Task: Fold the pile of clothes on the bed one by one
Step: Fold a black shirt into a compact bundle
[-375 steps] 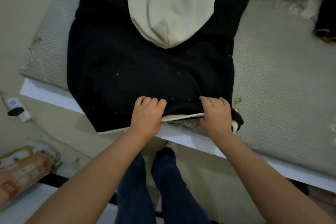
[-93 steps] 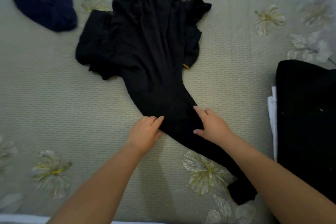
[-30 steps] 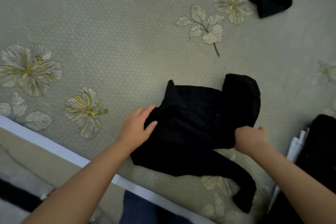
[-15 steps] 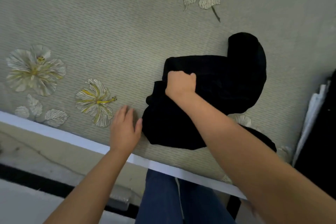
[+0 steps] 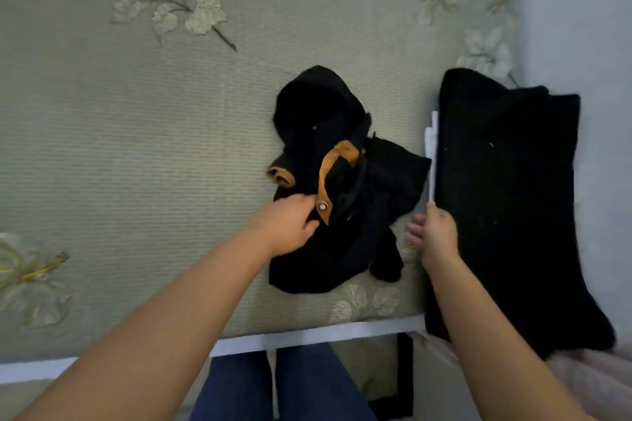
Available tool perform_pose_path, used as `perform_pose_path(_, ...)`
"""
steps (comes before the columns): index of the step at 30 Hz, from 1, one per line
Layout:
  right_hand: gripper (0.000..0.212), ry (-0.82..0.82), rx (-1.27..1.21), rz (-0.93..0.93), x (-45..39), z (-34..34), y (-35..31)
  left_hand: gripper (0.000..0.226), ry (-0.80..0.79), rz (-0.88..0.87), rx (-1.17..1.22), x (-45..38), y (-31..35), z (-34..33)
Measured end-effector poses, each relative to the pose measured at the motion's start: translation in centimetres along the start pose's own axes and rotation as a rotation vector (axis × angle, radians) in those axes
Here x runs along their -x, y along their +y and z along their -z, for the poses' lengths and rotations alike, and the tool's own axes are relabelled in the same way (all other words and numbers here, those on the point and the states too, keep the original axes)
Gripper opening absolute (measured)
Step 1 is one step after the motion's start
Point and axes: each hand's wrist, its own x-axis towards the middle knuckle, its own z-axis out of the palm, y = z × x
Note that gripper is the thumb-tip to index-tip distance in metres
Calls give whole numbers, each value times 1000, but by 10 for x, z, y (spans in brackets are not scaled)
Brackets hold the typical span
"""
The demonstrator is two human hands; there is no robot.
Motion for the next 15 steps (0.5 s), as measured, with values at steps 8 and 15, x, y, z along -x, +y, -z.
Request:
perform_pose_path(8,54,40,560,128,-18,-39,10,31,148,-73,-145,14,7,2)
perform_pose_path(15,34,118,510,494,-17,-13,0,51,171,-44,-521,-68,28,56)
